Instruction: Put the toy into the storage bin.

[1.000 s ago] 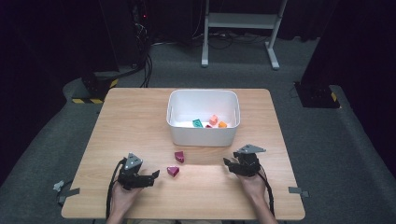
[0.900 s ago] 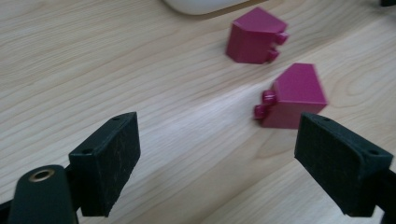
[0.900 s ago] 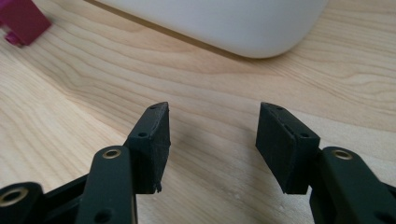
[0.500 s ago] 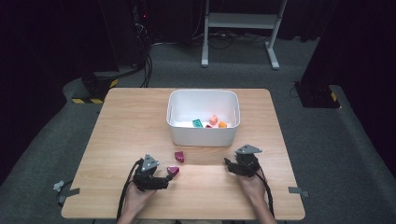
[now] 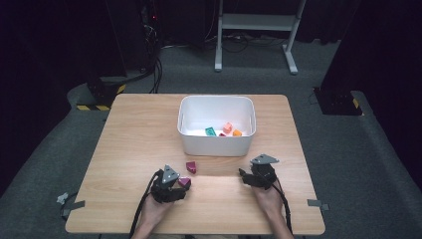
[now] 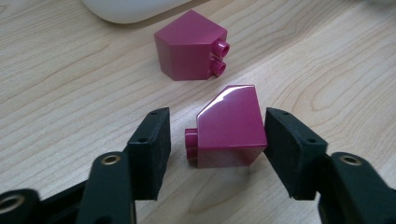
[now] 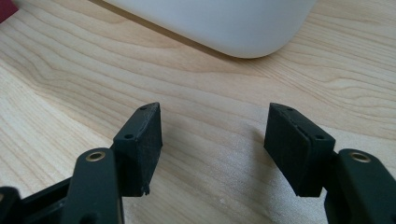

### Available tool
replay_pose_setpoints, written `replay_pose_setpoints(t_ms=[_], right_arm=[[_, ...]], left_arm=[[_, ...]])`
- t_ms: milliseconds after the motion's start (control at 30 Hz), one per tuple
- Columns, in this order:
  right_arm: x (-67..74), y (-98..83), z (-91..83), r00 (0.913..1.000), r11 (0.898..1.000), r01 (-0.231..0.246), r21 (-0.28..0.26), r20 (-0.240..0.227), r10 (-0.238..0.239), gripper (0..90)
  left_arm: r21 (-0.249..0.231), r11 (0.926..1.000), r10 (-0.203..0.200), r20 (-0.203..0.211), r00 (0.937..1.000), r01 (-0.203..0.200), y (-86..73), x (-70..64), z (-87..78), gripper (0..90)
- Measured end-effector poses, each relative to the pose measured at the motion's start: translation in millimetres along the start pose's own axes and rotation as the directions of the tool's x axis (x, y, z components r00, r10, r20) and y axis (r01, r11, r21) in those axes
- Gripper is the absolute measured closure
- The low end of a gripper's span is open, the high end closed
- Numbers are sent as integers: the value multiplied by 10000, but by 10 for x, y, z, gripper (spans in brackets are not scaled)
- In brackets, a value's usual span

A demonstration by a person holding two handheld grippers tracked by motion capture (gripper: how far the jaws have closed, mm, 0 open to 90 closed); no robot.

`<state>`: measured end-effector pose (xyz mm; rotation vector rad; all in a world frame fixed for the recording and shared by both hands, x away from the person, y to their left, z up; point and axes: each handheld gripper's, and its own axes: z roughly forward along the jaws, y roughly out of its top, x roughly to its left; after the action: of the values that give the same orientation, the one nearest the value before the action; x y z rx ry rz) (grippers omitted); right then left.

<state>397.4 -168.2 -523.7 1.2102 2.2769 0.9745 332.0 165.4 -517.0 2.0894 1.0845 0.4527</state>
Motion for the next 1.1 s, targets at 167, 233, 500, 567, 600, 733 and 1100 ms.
replay_pose_setpoints(t_ms=[167, 233, 500, 567, 600, 733, 1100], right_arm=[[1, 1, 1, 10000, 10000, -5, 1, 5, 5, 365], [1, 1, 1, 10000, 10000, -7, 2, 6, 7, 365], [1, 1, 2, 10000, 10000, 7, -4, 10, -7, 365], [1, 1, 2, 10000, 10000, 6, -5, 11, -6, 364], [1, 1, 2, 10000, 10000, 4, -4, 11, -4, 364], [1, 1, 2, 10000, 10000, 5, -3, 10, -5, 364], [2, 1, 1, 10000, 10000, -9, 0, 7, 9, 364]], left_arm=[[114, 9999, 70, -93, 9999, -69, -3, -14, 13, 544], [149, 9997, 191, -116, 9998, -189, -3, -11, 9, 560], [97, 9997, 242, 6, 9997, -242, 1, -35, -6, 567], [117, 9997, 200, 83, 9998, -201, 10, -35, -23, 568], [157, 9997, 195, 117, 9997, -197, 16, -32, -34, 568], [259, 9996, 63, 178, 9998, -68, 55, -17, -96, 568], [-42, 9999, -149, 460, 9988, 151, 201, 21, -235, 569]])
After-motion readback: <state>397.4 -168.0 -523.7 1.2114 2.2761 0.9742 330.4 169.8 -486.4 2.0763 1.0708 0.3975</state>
